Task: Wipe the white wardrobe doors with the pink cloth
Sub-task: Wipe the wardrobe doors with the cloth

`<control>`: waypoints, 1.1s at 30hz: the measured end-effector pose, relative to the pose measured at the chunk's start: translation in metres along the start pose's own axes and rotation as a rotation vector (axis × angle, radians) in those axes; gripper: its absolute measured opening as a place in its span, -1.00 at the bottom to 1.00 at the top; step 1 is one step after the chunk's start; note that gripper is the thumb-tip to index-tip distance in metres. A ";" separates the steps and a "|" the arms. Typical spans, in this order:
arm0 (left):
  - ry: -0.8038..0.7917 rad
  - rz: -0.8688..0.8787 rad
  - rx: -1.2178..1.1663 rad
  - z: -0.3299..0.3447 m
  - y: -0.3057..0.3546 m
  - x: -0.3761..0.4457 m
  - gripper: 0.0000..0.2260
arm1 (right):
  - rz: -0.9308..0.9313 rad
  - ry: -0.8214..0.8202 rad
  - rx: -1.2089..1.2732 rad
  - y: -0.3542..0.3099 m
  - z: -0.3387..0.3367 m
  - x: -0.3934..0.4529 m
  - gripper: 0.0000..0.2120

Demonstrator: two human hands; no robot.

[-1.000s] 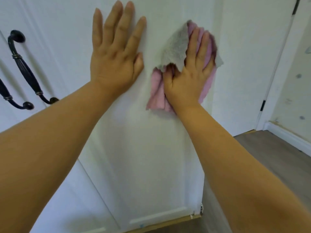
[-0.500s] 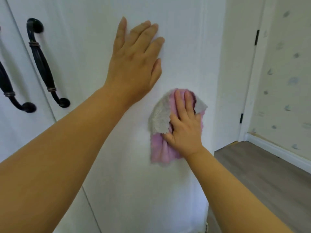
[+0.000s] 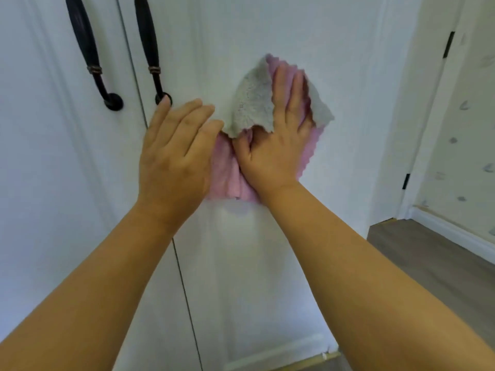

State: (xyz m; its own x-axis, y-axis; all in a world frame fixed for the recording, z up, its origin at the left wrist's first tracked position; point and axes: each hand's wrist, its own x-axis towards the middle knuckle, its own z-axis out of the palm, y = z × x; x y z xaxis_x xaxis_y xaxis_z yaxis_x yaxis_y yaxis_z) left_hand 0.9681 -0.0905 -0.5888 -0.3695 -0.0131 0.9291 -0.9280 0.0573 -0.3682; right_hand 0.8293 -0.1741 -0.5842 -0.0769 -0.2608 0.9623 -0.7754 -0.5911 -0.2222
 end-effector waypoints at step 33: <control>-0.086 -0.258 0.002 -0.020 -0.013 -0.086 -0.63 | -0.219 -0.081 0.127 -0.048 0.018 -0.088 -0.33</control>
State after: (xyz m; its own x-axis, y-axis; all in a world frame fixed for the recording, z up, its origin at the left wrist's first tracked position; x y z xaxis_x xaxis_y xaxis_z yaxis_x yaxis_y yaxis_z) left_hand 1.0127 -0.0700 -0.6633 -0.1232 -0.1116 0.9861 -0.9921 0.0391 -0.1196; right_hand 0.8843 -0.1366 -0.6611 0.1385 -0.1735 0.9751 -0.6827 -0.7299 -0.0329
